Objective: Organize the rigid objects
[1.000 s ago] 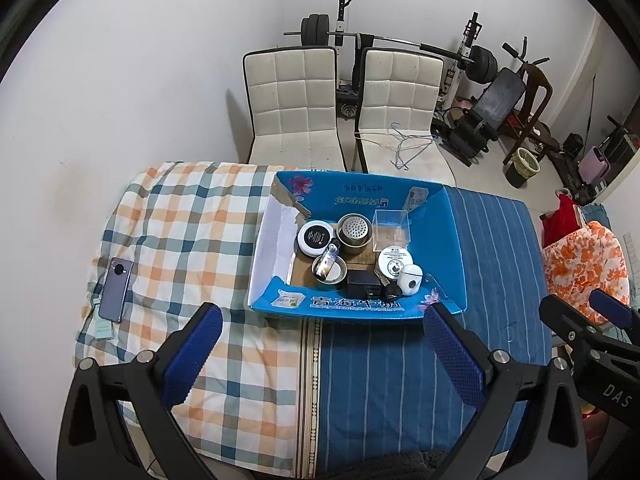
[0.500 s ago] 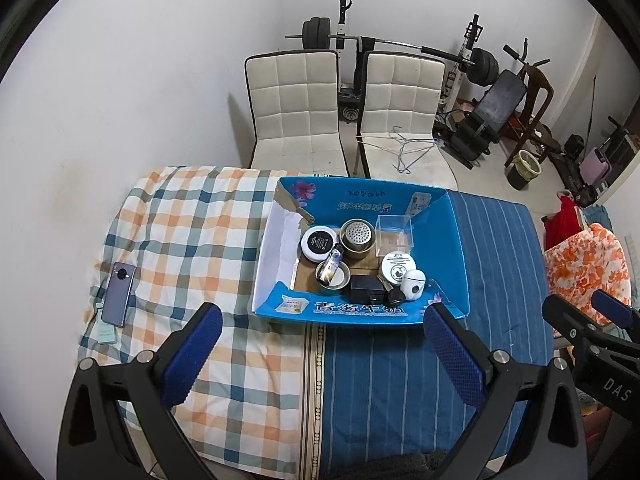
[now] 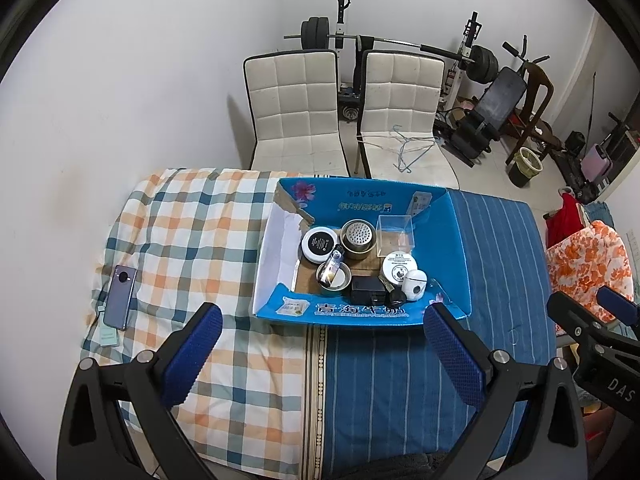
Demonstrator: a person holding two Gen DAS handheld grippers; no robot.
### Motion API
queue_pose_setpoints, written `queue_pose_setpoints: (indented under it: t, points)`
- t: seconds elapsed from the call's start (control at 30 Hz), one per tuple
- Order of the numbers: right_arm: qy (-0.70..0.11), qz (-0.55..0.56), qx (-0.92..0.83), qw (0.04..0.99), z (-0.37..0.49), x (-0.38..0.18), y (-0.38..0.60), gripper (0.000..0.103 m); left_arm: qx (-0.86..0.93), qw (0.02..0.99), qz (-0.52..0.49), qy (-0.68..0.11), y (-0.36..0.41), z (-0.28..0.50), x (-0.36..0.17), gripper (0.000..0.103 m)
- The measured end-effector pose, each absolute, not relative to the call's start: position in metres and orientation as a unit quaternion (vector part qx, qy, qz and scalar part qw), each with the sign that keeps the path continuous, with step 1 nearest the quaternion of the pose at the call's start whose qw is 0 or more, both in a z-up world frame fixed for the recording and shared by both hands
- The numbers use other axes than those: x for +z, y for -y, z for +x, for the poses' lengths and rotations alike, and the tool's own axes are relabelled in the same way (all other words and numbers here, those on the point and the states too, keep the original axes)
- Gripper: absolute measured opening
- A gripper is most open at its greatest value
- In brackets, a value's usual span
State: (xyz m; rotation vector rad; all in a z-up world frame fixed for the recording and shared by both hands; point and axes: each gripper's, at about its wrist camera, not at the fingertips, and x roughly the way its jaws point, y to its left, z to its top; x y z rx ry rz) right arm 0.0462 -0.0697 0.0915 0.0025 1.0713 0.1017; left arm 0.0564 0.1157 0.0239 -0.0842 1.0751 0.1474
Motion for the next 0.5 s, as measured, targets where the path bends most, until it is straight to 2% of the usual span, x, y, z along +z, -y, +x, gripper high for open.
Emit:
queue_pose_setpoints:
  t: [0.5]
  points:
    - [-0.51, 0.0, 0.047, 0.859, 0.0467, 0.0922, 0.071, 0.097, 0.064, 0.858, -0.035, -0.509, -0.119, 0.0585, 0.023, 0.103]
